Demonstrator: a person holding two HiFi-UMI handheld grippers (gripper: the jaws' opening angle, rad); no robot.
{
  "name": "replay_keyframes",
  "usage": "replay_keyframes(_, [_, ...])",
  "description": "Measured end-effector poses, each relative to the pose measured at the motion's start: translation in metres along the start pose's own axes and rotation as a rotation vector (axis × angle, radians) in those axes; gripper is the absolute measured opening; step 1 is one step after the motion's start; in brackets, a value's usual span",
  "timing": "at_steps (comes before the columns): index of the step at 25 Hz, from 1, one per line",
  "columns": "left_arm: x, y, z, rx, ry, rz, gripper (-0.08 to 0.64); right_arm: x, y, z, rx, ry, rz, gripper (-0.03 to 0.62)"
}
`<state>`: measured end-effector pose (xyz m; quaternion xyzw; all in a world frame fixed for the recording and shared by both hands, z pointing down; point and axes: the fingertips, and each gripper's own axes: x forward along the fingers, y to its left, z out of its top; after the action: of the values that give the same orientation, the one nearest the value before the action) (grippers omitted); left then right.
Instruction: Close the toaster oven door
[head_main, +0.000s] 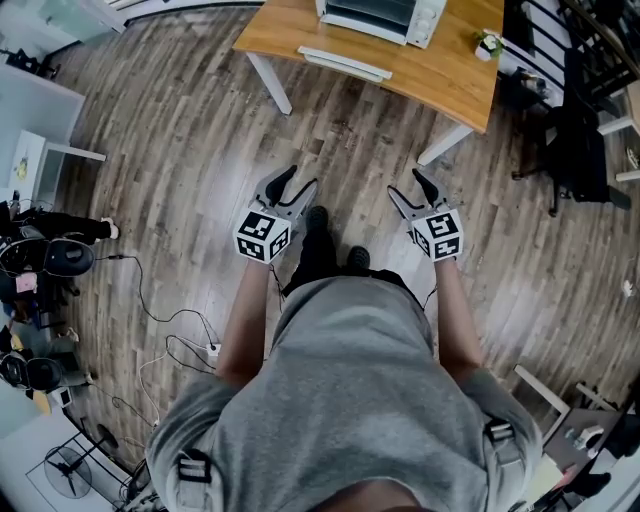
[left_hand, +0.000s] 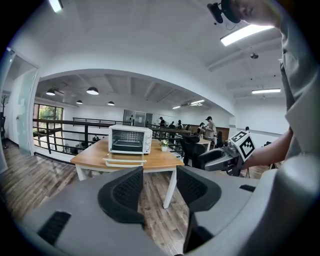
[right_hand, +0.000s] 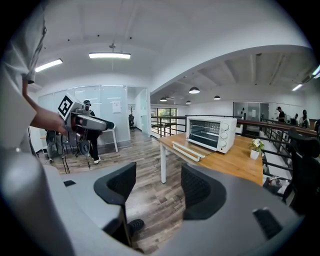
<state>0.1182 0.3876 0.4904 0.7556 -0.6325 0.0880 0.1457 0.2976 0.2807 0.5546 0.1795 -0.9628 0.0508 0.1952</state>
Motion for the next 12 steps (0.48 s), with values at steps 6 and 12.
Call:
replay_keyframes(6, [0.011, 0.027, 0.005, -0.016, -0.002, -0.004, 0.210, 0.021, -0.005, 0.007, 0.010, 0.012, -0.011, 0.290])
replay_keyframes(12, [0.032, 0.053, 0.017, -0.024, -0.003, -0.023, 0.210, 0.043, -0.020, 0.016, 0.030, 0.024, -0.032, 0.285])
